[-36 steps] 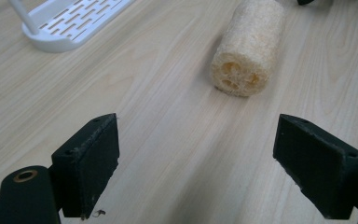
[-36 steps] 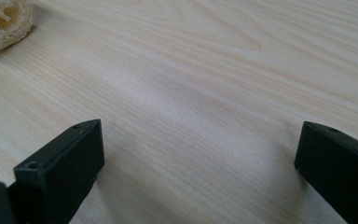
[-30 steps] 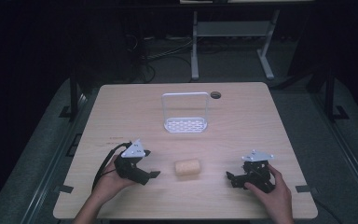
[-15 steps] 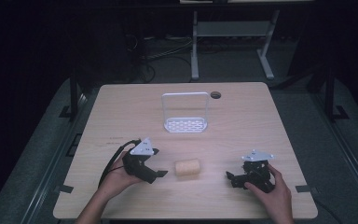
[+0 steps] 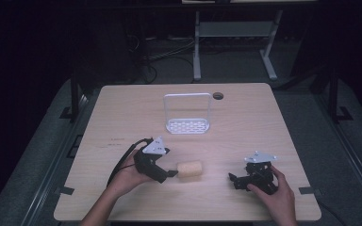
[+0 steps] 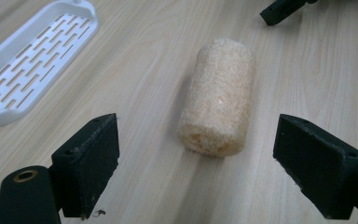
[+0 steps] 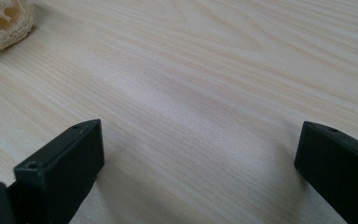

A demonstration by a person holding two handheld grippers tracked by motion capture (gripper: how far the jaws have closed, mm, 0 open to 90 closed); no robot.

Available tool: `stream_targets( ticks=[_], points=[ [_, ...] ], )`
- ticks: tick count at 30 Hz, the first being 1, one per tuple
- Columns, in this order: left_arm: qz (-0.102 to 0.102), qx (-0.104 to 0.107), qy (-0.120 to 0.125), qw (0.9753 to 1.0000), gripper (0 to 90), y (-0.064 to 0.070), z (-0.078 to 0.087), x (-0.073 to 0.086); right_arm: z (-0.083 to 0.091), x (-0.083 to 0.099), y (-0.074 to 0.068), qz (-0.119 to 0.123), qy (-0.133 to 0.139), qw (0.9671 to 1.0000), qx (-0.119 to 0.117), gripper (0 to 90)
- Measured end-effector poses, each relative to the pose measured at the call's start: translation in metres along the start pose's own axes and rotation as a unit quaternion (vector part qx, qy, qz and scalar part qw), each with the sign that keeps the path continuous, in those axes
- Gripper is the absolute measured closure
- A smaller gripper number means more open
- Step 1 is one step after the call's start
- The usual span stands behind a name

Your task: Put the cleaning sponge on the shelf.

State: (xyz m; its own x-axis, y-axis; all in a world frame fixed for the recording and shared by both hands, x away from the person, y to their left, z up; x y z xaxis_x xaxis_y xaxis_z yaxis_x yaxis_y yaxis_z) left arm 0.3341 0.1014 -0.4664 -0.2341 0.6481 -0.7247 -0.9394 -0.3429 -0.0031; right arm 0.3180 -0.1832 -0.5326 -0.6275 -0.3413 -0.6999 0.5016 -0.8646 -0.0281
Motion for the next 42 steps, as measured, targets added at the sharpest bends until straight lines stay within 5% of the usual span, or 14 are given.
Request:
stream_targets(
  ticks=[23,42],
  points=[
    [-0.035,0.039,-0.024,0.9983,14.0,0.008,-0.037,-0.023,0.000,0.000,0.000,0.000,0.000,1.0000,0.000,0.9],
    [-0.060,0.067,-0.068,0.9936,14.2,0.013,-0.064,-0.013,0.000,0.000,0.000,0.001,0.000,1.0000,-0.001,0.9]
  ],
)
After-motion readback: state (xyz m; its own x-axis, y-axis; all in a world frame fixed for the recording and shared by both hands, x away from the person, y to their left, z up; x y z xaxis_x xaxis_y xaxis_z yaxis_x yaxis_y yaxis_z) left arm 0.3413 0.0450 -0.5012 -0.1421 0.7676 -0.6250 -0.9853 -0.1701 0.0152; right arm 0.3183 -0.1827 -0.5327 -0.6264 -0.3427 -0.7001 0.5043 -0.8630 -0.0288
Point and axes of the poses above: each handheld gripper's, and its own axes: z roughly backward along the jaws, x roughly out of its underside, y roughly to its right, the point moved 7 cm from there along -z, roughly forward along the jaws
